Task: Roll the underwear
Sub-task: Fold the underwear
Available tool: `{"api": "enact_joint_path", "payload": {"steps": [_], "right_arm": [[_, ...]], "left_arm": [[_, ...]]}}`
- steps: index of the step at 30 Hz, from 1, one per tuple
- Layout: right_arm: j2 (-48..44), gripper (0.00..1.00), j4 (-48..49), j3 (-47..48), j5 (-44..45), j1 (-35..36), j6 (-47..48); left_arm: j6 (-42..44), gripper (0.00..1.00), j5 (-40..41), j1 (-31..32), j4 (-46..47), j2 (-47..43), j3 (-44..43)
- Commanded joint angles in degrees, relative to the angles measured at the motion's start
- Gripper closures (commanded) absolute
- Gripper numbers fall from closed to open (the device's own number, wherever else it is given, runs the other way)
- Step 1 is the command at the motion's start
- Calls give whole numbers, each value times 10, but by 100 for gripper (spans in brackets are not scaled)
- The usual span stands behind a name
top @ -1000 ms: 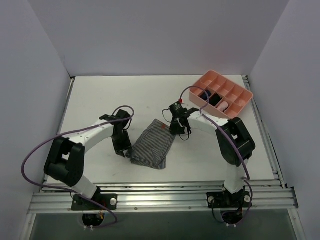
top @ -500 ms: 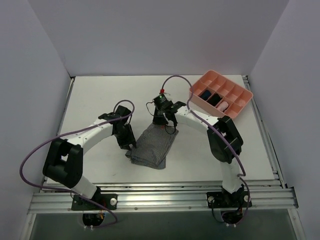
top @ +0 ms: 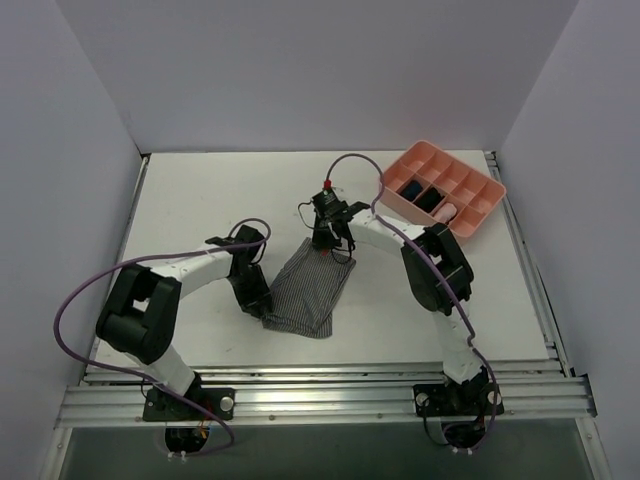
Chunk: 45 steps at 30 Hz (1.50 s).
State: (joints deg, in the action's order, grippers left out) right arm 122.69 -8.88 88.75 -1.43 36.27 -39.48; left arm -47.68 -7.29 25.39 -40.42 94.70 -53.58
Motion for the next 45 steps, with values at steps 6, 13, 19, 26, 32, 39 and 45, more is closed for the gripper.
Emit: {"api": "enact_joint_path", "payload": {"steps": [6, 13, 19, 26, 32, 39, 45], "right_arm": [[-110, 95, -90, -9, 8, -16, 16], [-170, 95, -58, -146, 1, -27, 4], [-162, 96, -39, -185, 2, -39, 5], [-133, 96, -27, -191, 2, -56, 24], [-110, 96, -24, -183, -3, -59, 33], [-147, 84, -56, -162, -12, -61, 21], [-199, 56, -94, -170, -7, -56, -36]], "left_arm": [[26, 55, 14, 10, -64, -76, -135], [-15, 55, -42, 120, 9, -3, -150], [-77, 55, -67, 198, 95, 50, -119], [-109, 56, -49, 241, 112, 85, -80], [-114, 56, -33, 250, 86, 65, -77], [-62, 53, -13, 233, -22, 24, -201], [9, 52, 5, 177, -97, -3, -255]]}}
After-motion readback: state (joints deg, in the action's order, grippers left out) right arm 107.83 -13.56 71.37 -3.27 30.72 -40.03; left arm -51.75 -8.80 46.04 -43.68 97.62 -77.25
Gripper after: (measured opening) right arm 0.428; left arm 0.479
